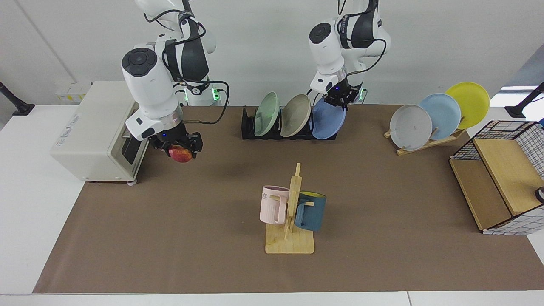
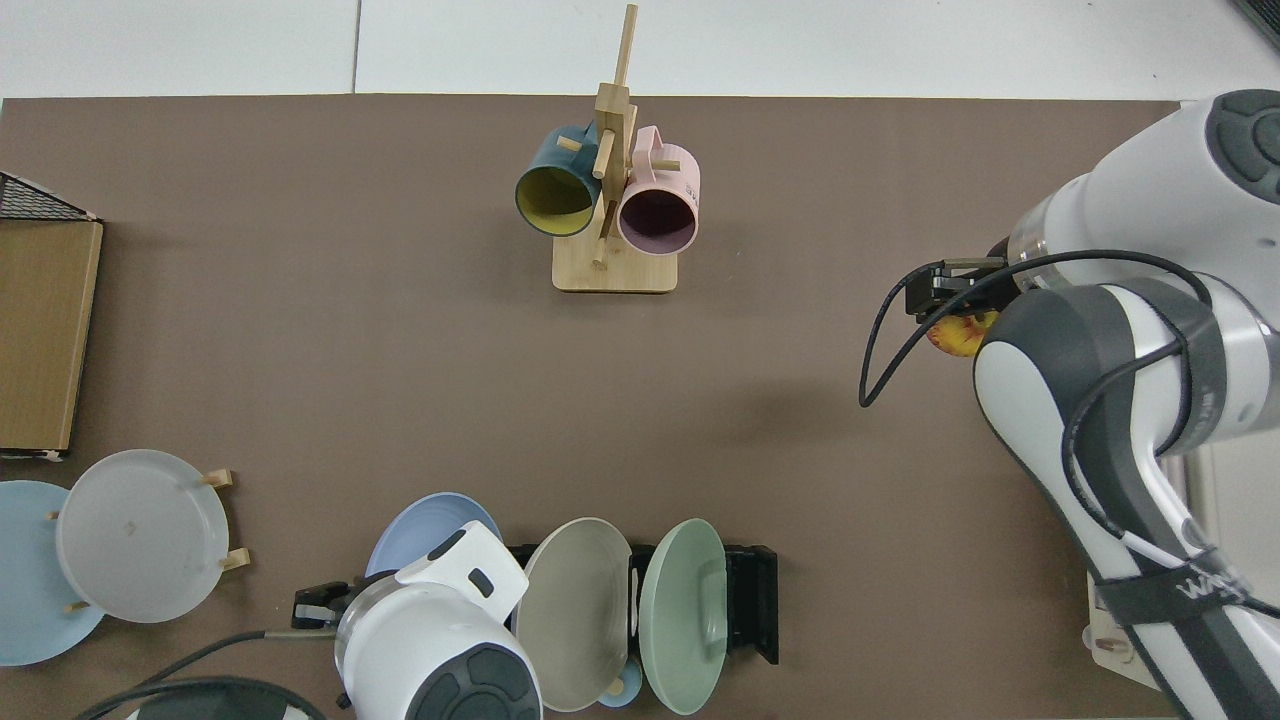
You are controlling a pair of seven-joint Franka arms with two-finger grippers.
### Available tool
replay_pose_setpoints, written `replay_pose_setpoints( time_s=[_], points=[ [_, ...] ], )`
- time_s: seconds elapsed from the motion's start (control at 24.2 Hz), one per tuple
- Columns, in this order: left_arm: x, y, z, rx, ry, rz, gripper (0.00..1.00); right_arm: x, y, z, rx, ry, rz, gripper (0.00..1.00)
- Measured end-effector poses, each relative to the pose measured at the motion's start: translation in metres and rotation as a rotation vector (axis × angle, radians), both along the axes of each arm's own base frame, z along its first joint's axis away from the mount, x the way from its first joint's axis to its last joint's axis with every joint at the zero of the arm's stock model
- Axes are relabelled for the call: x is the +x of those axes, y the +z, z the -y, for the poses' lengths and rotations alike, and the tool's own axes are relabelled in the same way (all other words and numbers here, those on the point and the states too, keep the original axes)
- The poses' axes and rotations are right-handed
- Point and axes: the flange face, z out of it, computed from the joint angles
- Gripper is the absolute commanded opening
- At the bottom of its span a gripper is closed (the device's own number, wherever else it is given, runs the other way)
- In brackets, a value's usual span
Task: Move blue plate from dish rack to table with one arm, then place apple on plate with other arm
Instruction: 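Grasp the blue plate in the rack with the left gripper, then lift the blue plate out of the rack with the left gripper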
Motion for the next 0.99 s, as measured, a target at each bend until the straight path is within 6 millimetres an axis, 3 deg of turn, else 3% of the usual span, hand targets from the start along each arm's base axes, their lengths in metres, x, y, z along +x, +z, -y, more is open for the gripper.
replay_pose_setpoints(
  time_s=[0.21, 0.41, 0.66, 0.83, 0.99],
  points=[
    [0.022, 0.035, -0.020, -0.034, 0.024, 0.042, 0.00, 0.000, 0.000, 0.000, 0.000, 0.000, -0.001, 0.00],
    [0.070, 0.063, -0.065, -0.148, 0.127, 0.136, 0.00, 0.000, 0.000, 0.000, 0.000, 0.000, 0.000, 0.00],
    [0.126, 0.047, -0.086, -0.415, 0.283, 0.175, 0.00, 0.000, 0.000, 0.000, 0.000, 0.000, 0.000, 0.00],
    [0.137, 0.035, -0.082, -0.507, 0.337, 0.170, 0.00, 0.000, 0.000, 0.000, 0.000, 0.000, -0.001, 0.00],
    [0.142, 0.036, -0.080, -0.577, 0.388, 0.190, 0.00, 0.000, 0.000, 0.000, 0.000, 0.000, -0.001, 0.00]
  ],
)
